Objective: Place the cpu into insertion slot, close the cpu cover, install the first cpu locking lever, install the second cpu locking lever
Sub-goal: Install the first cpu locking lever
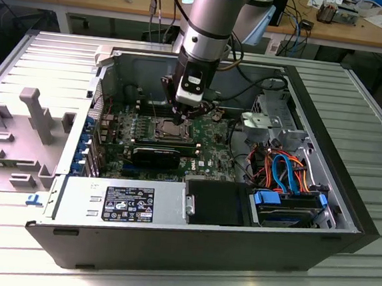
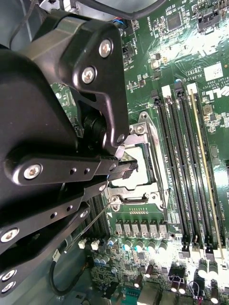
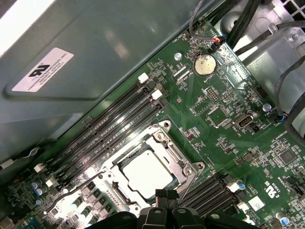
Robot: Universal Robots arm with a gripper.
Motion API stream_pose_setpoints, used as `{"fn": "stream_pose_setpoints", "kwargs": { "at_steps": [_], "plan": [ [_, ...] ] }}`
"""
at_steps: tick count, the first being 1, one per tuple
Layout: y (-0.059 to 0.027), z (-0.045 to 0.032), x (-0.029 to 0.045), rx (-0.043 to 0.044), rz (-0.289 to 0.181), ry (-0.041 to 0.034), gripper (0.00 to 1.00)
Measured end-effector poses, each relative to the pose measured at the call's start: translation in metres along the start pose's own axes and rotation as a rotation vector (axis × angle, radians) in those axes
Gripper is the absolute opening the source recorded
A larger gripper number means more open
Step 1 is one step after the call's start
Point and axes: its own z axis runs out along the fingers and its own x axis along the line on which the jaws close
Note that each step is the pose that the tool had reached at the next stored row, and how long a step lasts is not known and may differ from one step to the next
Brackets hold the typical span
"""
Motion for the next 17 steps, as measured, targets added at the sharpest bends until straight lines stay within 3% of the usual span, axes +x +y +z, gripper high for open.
{"fn": "stream_pose_setpoints", "kwargs": {
  "at_steps": [17],
  "plan": [
    [-0.0001, -0.0012, 0.0001, -0.0006, -0.007, 0.0002, 0.11]
  ]
}}
